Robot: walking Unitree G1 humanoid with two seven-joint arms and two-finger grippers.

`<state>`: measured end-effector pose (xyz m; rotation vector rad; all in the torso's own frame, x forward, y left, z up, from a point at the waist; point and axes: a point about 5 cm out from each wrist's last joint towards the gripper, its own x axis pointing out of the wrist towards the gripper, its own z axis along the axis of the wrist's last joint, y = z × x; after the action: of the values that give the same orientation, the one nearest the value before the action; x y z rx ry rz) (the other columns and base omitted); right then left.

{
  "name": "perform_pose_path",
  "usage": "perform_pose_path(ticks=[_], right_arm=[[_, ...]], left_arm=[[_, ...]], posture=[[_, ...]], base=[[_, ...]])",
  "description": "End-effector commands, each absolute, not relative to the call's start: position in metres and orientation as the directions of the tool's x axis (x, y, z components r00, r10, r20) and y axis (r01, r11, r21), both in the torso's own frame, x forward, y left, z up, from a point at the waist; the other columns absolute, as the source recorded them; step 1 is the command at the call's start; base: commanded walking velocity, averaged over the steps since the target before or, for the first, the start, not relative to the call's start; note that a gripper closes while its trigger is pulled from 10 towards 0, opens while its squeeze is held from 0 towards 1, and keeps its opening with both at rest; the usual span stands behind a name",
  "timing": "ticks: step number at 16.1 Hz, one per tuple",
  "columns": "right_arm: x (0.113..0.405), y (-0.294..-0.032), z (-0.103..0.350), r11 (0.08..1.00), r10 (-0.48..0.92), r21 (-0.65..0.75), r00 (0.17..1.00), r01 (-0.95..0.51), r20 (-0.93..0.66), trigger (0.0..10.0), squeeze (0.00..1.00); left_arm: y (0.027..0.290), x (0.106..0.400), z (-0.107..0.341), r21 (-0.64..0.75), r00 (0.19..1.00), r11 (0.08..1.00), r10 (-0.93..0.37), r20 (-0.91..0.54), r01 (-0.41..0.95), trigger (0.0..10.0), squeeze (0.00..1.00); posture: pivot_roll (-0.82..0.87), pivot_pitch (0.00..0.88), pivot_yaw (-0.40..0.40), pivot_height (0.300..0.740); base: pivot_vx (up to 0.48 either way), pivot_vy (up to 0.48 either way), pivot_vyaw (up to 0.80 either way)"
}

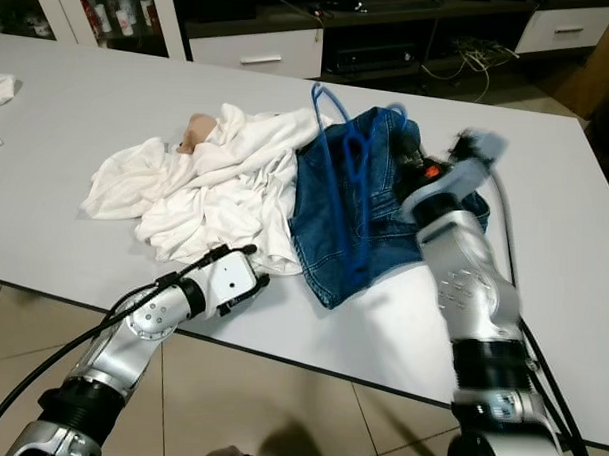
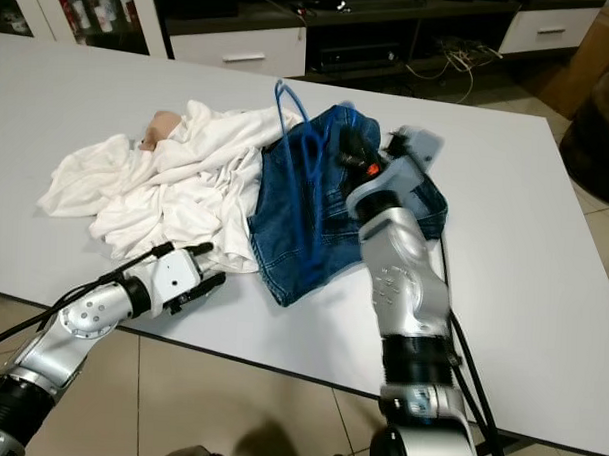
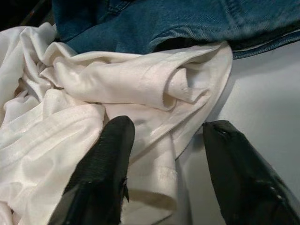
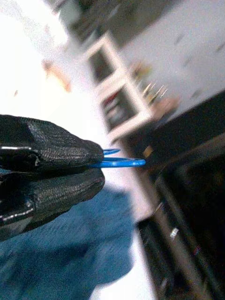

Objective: Hang hanger

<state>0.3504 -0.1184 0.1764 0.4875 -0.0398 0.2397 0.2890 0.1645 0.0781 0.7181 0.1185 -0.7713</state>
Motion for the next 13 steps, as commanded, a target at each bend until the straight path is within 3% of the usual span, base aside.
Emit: perform_pose_path(ticks=[1,5,9,13], right_arm=[[0.357,-0.121,0.161,0.916,0.149,0.381,0.988,-0.123,-0.039,10.0,0.0],[0.353,-0.159,0.12,0.968,0.025,0.246,0.947,0.057,-0.319,10.0,0.0],[0.341,-0.203,0.107,0.984,-0.062,0.127,0.912,0.123,-0.405,10.0,0.0],[0.335,-0.222,0.107,0.985,-0.104,0.078,0.899,0.151,-0.425,10.0,0.0]], left_arm=[[0.164,0.278,0.056,0.499,0.676,0.463,-0.578,-0.457,0.733,10.0,0.76],[0.164,0.276,0.055,0.488,0.694,0.496,-0.557,-0.455,0.718,10.0,0.75],[0.186,0.28,0.052,0.499,0.724,0.526,-0.464,-0.511,0.689,10.0,0.76],[0.206,0.284,0.056,0.514,0.745,0.548,-0.391,-0.54,0.66,10.0,0.76]], posture=[[-0.06,0.016,0.028,0.74],[-0.06,0.017,0.015,0.74],[-0.08,0.021,0.018,0.74],[-0.09,0.023,0.024,0.74]], base=[[0.0,0.0,0.0],[0.0,0.0,0.0],[0.0,0.0,0.0],[0.0,0.0,0.0]])
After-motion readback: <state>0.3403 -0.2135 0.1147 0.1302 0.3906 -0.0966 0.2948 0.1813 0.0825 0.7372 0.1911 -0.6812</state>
